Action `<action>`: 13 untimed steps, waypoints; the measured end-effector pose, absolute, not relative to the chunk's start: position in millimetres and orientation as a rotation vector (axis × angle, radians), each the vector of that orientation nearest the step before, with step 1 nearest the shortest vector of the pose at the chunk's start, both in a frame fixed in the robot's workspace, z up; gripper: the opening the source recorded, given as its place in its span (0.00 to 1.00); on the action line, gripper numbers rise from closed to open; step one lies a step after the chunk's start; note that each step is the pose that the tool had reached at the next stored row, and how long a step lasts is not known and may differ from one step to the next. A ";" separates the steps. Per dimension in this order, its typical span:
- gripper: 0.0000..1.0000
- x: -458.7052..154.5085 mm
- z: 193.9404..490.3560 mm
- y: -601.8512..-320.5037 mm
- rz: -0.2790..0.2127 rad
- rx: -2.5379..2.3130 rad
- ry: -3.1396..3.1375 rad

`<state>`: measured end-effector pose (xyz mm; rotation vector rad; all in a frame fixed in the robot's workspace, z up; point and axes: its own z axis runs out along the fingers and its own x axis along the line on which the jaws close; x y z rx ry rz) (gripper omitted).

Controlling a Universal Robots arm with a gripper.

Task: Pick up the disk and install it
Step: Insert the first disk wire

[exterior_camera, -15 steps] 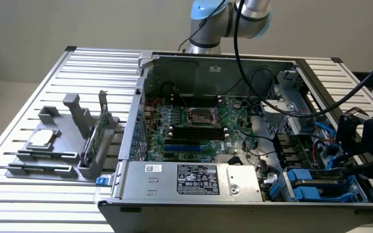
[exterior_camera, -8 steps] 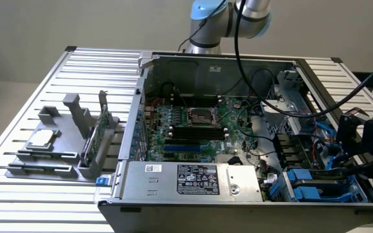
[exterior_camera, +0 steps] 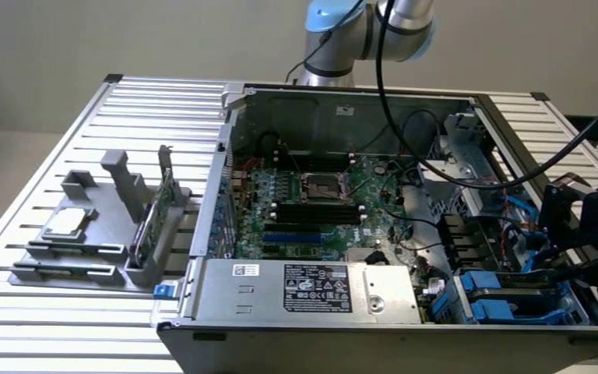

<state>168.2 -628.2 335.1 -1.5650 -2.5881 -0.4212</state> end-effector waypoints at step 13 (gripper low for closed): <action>0.31 168.3 334.4 -625.4 -0.422 -1.565 -2.588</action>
